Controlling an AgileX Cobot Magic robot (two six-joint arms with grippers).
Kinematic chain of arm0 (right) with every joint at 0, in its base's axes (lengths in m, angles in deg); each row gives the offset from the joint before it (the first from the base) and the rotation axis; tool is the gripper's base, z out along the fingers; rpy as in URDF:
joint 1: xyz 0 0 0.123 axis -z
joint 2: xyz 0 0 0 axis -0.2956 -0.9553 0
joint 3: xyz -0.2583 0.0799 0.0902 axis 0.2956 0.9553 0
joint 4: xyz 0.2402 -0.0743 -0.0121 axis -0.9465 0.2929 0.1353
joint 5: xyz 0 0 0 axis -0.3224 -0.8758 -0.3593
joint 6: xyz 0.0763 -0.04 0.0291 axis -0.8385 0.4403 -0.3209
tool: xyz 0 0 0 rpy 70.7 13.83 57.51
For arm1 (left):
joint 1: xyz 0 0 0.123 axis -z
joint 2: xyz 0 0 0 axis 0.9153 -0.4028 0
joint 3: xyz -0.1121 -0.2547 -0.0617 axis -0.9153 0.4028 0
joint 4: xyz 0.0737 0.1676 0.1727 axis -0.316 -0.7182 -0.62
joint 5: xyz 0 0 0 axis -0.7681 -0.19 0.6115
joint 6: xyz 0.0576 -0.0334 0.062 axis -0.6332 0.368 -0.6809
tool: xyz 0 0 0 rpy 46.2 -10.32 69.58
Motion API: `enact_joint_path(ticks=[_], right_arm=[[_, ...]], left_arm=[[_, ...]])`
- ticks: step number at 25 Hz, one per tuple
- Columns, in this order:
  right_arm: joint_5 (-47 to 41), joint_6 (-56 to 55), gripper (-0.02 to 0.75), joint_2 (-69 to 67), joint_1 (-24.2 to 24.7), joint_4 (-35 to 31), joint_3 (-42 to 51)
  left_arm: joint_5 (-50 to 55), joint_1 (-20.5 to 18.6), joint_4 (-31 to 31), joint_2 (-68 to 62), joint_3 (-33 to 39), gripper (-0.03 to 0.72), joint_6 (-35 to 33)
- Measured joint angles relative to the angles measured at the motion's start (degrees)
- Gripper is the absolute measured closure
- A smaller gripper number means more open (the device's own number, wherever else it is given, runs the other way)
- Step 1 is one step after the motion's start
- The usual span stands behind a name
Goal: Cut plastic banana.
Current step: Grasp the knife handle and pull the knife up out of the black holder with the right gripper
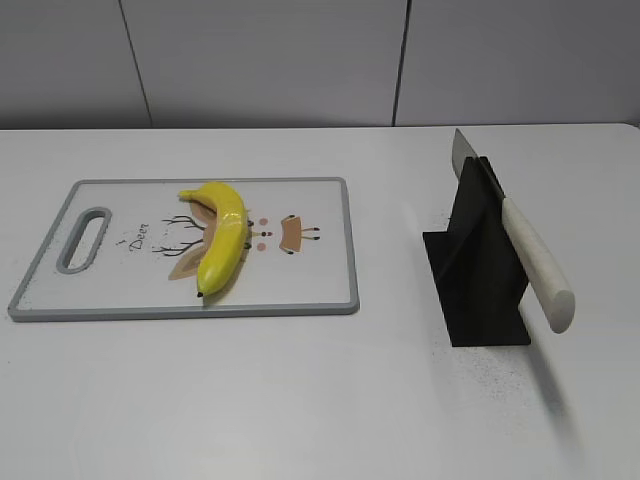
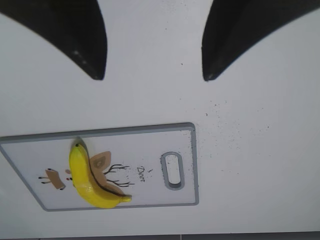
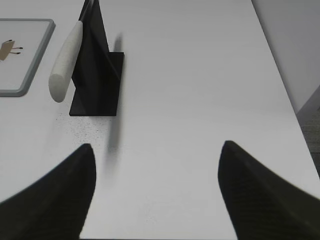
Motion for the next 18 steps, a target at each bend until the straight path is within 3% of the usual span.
enact_joint_path(ticks=[18], right_arm=[[0.0,0.0,0.165,0.0,0.0,0.0,0.0]], left_arm=[[0.0,0.0,0.0,0.0,0.0,0.127,0.0]])
